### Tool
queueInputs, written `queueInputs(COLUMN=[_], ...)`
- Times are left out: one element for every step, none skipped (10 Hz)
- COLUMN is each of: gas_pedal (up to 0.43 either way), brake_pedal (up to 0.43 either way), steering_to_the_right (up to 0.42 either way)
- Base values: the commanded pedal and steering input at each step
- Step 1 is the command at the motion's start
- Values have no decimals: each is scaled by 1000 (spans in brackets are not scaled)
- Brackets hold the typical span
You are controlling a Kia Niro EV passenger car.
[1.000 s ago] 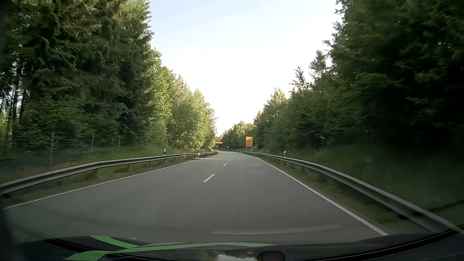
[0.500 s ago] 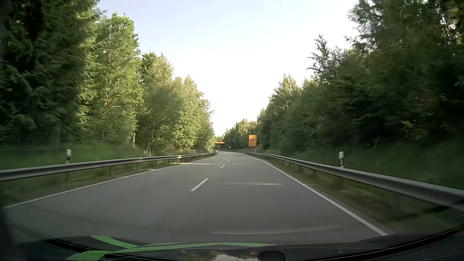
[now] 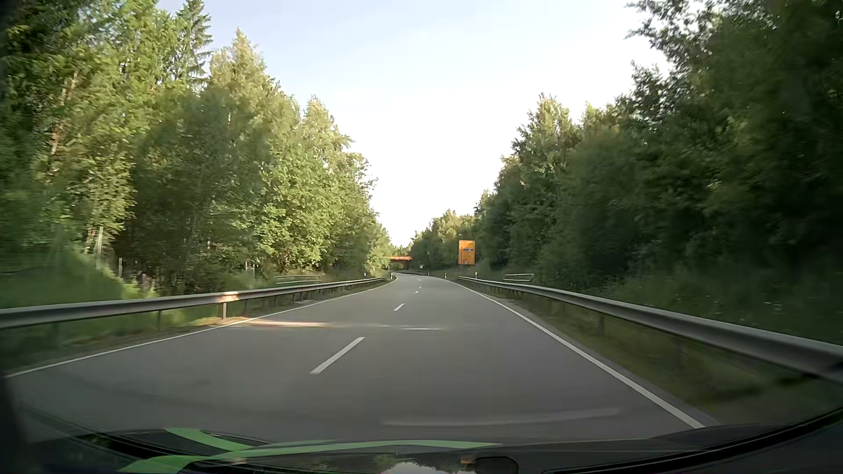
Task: Follow the waypoints while adhering to traffic rules and regulations
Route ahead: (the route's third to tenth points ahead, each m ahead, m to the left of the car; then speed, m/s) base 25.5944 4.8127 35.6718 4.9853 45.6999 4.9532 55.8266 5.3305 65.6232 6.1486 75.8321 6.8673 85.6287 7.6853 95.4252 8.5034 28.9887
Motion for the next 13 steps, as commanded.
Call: queueInputs(gas_pedal=[0,0,0,0,0,0,0,0,0,0,0,0,0], brake_pedal=[0,0,0,0,0,0,18,49,67,61,73,85,91], steering_to_the_right=[-7,-7,-7,-7,-7,-7,-8,-8,-8,-8,-8,-8,-8])
